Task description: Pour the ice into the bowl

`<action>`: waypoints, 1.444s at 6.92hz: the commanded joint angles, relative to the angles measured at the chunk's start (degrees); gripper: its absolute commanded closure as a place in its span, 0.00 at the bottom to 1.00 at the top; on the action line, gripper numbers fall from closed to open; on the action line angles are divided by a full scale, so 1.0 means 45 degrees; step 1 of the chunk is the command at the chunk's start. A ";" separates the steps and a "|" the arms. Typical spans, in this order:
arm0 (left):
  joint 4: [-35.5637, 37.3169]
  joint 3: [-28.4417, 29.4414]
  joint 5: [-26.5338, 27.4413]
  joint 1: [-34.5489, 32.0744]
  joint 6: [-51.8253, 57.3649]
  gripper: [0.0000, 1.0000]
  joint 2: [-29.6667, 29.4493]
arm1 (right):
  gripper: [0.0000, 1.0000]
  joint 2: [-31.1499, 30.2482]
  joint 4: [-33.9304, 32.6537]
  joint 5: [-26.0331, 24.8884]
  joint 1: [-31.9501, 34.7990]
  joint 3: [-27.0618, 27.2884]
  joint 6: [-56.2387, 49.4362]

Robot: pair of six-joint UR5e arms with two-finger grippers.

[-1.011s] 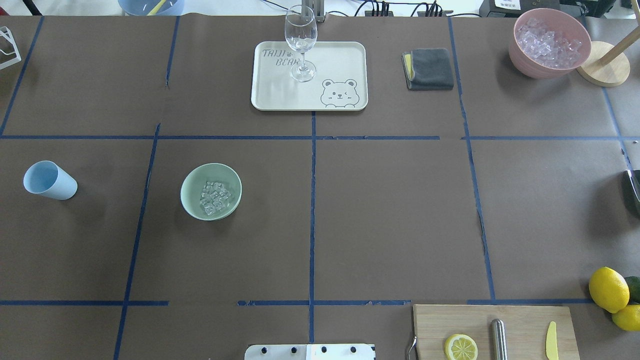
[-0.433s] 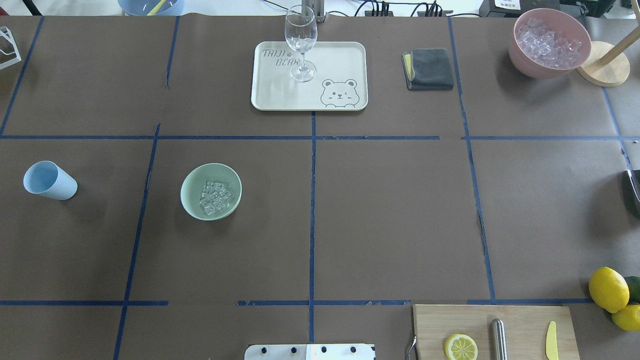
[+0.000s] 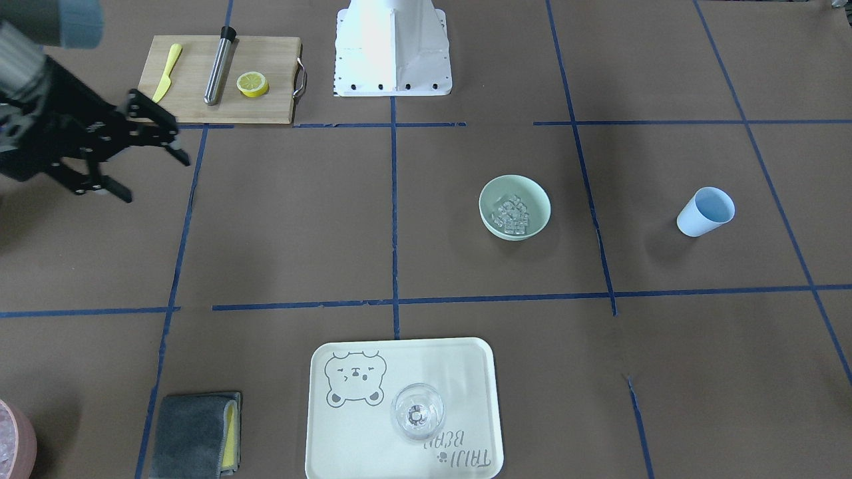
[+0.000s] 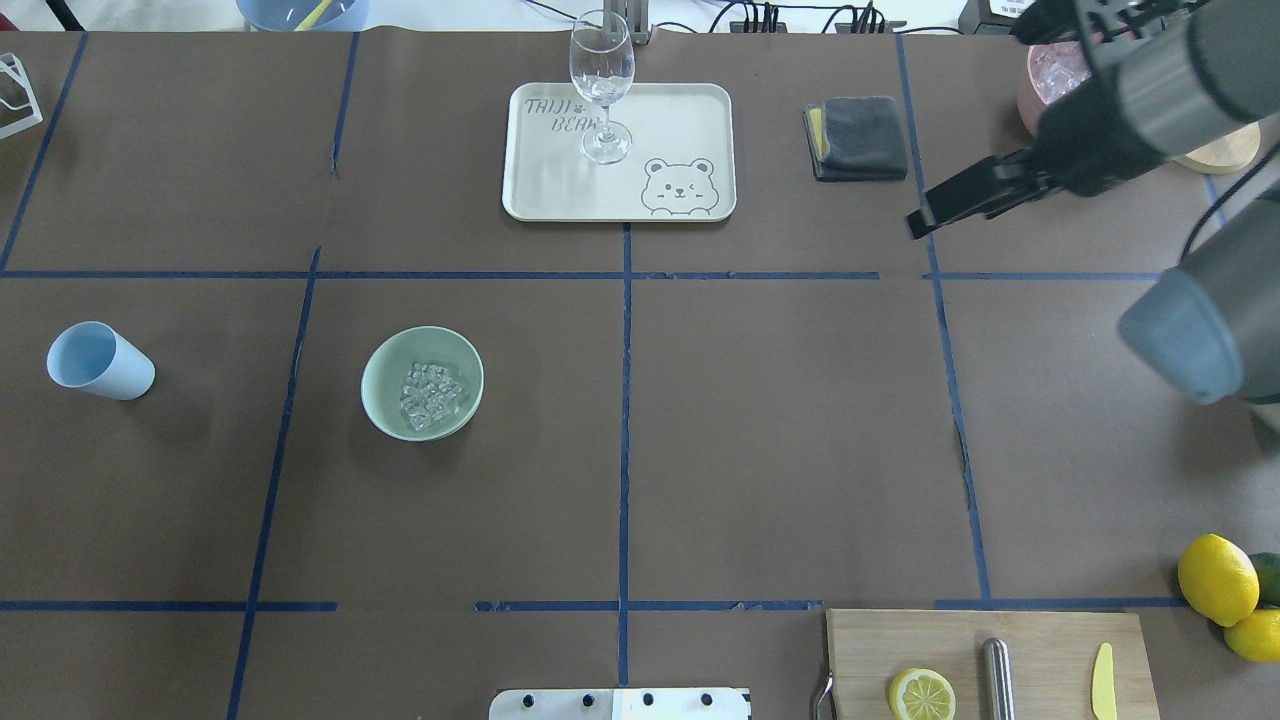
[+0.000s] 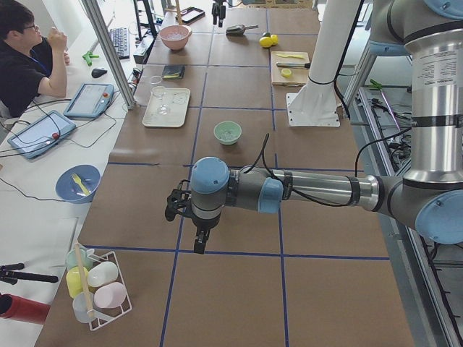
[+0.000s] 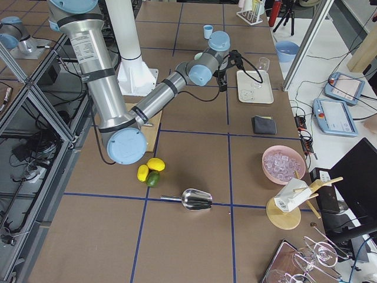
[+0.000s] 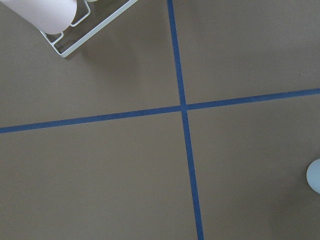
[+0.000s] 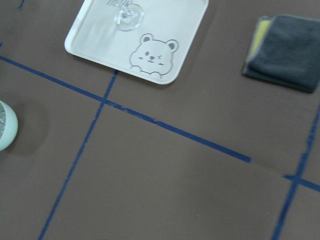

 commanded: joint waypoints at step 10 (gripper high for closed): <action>-0.0025 -0.0041 -0.0103 0.0000 0.0002 0.00 -0.0001 | 0.36 0.9649 -0.0232 -0.8111 -0.7025 -1.0656 0.6103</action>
